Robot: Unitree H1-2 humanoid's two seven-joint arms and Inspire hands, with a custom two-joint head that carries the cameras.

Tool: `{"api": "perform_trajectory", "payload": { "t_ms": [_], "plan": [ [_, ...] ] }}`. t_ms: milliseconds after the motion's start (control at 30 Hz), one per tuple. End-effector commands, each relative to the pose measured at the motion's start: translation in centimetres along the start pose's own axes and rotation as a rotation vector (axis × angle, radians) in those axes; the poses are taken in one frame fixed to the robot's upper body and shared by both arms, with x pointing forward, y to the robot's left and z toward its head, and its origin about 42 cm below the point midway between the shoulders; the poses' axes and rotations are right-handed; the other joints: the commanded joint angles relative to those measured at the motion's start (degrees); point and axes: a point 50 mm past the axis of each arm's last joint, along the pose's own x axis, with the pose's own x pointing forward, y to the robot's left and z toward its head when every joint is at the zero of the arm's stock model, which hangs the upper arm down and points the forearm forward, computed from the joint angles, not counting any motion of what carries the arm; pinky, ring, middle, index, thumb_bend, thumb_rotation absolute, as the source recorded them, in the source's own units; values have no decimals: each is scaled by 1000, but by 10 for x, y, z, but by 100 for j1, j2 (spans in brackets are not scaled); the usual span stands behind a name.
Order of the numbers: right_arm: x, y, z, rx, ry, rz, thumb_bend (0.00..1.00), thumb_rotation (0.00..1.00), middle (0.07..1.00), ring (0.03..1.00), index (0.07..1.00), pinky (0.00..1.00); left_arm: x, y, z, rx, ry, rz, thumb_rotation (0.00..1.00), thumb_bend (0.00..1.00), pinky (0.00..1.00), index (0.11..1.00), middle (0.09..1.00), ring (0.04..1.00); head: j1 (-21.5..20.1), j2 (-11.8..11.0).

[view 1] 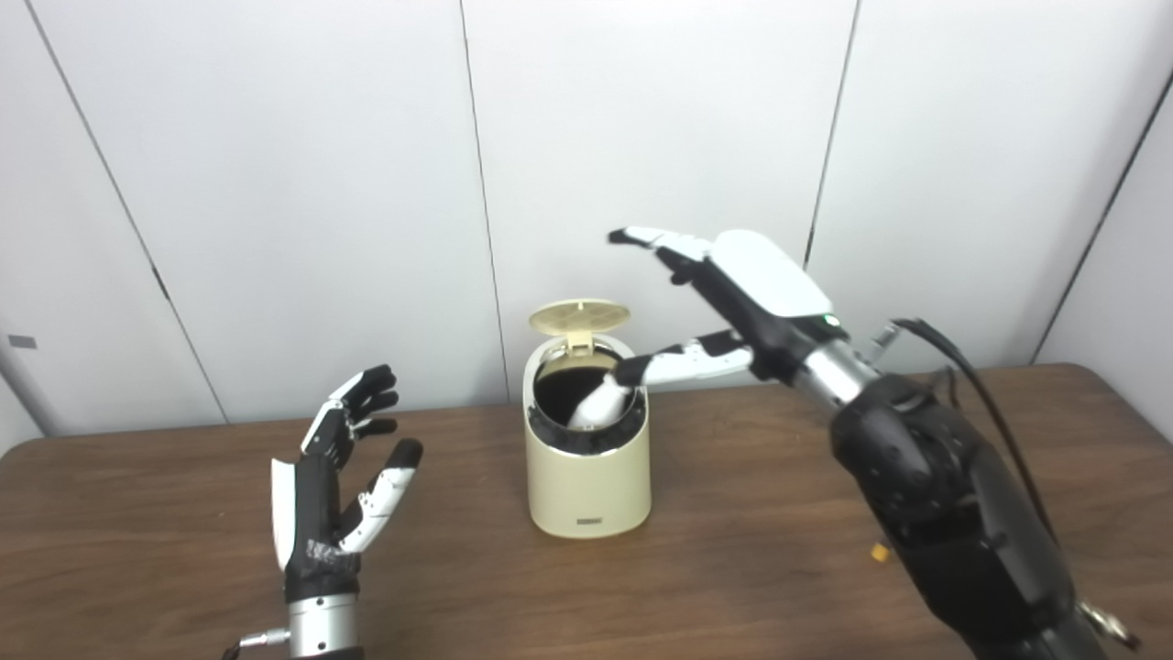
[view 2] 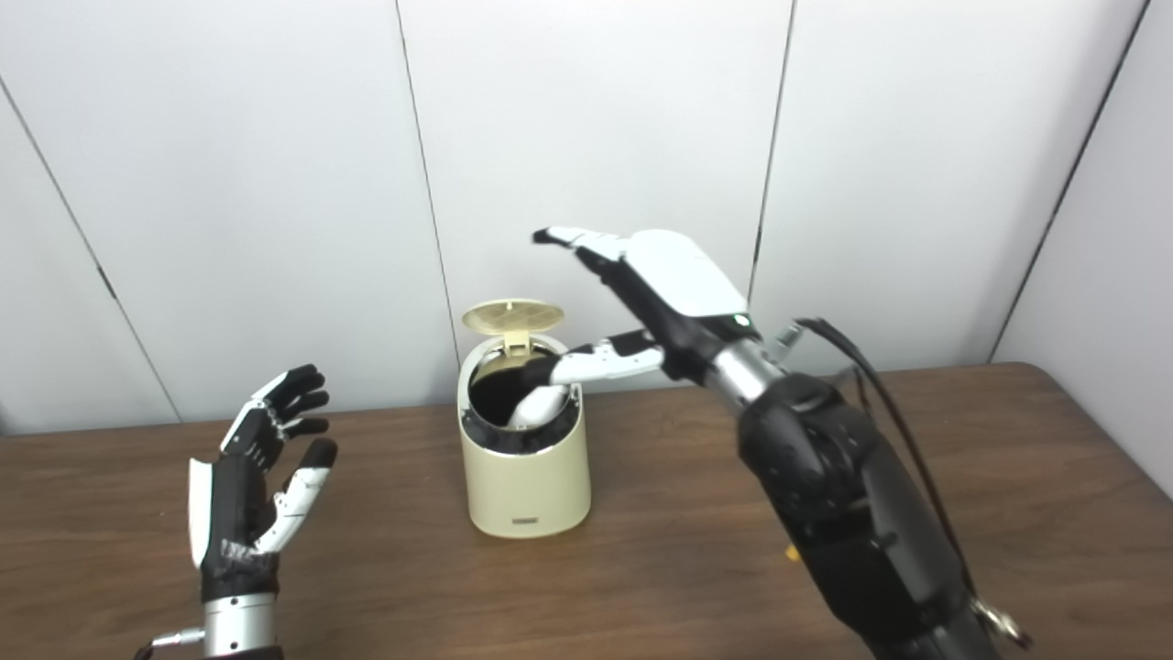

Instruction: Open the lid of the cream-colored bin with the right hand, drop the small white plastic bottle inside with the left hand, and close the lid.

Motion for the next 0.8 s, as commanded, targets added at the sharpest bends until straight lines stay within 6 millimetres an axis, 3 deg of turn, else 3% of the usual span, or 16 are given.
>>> {"api": "perform_trajectory", "payload": {
  "t_ms": [0, 433, 767],
  "plan": [
    [16, -25, 8, -55, -32, -19, 1000, 899, 891, 921, 872, 791, 14, -4, 11, -17, -61, -1, 677, 804, 648, 783, 774, 745, -2, -6],
    [51, -19, 11, -150, 3, 135, 1000, 912, 932, 986, 894, 918, 16, -9, 13, -20, -72, -6, 669, 786, 650, 778, 773, 740, 59, -32],
    [59, -9, 10, -181, 51, 216, 1000, 932, 947, 998, 896, 950, 16, -10, 18, -30, -86, -2, 655, 767, 661, 777, 772, 743, 63, -27]
  ]
}}
